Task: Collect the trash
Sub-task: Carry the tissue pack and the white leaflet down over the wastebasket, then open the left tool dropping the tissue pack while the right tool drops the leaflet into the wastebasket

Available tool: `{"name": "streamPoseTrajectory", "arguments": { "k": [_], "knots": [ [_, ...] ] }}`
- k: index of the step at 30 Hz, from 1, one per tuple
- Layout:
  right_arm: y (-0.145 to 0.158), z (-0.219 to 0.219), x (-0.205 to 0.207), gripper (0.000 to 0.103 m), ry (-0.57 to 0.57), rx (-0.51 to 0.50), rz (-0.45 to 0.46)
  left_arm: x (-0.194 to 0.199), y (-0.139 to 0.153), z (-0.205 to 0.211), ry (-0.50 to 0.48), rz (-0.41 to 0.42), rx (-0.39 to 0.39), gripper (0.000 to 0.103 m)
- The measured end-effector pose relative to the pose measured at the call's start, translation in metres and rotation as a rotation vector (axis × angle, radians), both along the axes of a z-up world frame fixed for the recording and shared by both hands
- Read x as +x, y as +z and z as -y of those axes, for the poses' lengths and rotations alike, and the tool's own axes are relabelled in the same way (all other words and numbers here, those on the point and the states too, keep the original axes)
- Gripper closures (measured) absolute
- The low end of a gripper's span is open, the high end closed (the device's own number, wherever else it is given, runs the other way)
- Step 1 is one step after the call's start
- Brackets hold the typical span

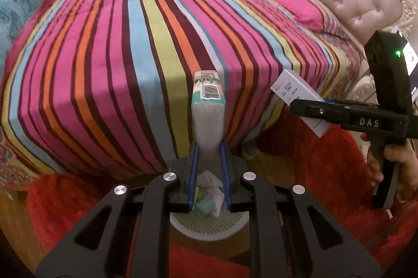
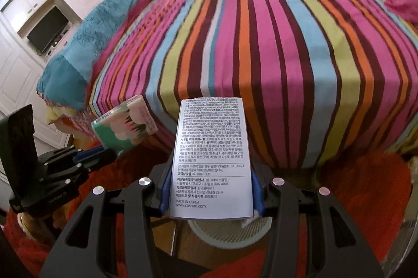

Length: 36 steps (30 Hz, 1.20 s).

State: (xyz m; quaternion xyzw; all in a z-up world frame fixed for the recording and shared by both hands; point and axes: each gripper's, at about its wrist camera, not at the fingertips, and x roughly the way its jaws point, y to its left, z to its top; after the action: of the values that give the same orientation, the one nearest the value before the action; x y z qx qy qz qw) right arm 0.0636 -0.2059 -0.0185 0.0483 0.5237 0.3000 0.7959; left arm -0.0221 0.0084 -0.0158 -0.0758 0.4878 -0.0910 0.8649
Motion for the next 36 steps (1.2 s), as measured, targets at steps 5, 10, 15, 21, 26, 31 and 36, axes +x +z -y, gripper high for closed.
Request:
{"name": "streamPoseTrajectory", "arguments": {
  "k": [5,10,15,21,26,31,36],
  "knots": [
    [-0.026,-0.004,-0.004,0.058,-0.006,-0.027,-0.101,0.002,-0.020,0.006,-0.030,-0.064,0.011,0.086],
    [-0.051,-0.017,-0.007,0.058,0.019,-0.069,-0.201,0.005,-0.041,0.012,-0.056,-0.140,0.013,0.086],
    [-0.074,-0.025,-0.006,0.058,0.022,-0.113,-0.299,0.009,-0.061,0.015,-0.068,-0.230,0.000,0.086],
    [-0.099,-0.026,0.000,0.058,0.014,-0.154,-0.401,0.018,-0.087,0.019,-0.085,-0.350,-0.024,0.086],
    [-0.122,-0.034,0.003,0.058,0.007,-0.172,-0.501,0.025,-0.108,0.020,-0.100,-0.442,-0.039,0.086],
    [-0.144,-0.034,0.010,0.058,-0.026,-0.186,-0.592,0.033,-0.129,0.023,-0.109,-0.525,-0.024,0.086],
    [-0.161,-0.038,0.018,0.058,-0.048,-0.214,-0.639,0.044,-0.148,0.026,-0.114,-0.606,-0.013,0.086]
  ]
}}
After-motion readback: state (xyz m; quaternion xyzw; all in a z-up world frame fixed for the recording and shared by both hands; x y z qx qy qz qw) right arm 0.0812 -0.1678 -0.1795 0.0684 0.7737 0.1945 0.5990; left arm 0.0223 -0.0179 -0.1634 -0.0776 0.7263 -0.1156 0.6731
